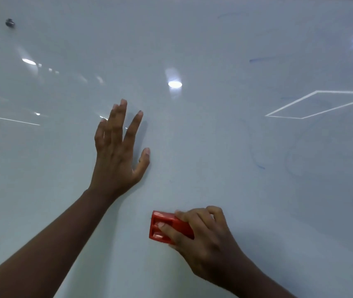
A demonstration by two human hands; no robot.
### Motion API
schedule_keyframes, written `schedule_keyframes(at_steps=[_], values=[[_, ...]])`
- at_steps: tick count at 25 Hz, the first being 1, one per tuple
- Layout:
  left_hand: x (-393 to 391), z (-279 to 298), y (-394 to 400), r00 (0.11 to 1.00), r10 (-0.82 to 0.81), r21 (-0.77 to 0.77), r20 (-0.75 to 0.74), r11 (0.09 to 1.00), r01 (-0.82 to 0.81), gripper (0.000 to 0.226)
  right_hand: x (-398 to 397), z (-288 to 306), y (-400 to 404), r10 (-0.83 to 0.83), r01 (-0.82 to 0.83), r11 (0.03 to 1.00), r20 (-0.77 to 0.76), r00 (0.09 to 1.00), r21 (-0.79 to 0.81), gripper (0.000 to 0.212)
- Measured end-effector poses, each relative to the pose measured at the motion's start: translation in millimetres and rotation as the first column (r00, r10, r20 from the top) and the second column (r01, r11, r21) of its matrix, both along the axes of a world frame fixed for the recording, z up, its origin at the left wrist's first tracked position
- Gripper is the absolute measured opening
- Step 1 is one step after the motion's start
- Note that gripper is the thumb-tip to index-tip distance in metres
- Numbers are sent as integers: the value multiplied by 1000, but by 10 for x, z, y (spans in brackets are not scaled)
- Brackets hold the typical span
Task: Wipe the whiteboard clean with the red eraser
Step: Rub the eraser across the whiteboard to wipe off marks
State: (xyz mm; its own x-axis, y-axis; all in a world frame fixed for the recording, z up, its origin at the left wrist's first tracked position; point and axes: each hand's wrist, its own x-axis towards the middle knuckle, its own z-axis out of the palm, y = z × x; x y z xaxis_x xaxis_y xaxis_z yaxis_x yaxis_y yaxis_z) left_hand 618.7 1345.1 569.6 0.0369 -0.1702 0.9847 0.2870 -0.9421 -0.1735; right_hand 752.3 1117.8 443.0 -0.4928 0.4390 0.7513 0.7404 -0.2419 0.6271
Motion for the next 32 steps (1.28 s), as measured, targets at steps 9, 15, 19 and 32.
schedule_keyframes(at_steps=[9,15,19,32], values=[[48,-36,48,997,68,-5,-29,998,-68,71,424,1435,-534,-43,150,805,-196,980,573,48],[51,-47,36,998,65,-9,-18,998,-65,71,141,891,-179,34,-6,962,-98,995,272,43],[36,-24,47,997,68,-8,-28,998,-68,72,27,478,-80,-26,27,999,41,999,-25,40],[41,-29,25,999,51,6,3,999,-51,69,273,1956,-318,36,59,854,-171,985,518,45]])
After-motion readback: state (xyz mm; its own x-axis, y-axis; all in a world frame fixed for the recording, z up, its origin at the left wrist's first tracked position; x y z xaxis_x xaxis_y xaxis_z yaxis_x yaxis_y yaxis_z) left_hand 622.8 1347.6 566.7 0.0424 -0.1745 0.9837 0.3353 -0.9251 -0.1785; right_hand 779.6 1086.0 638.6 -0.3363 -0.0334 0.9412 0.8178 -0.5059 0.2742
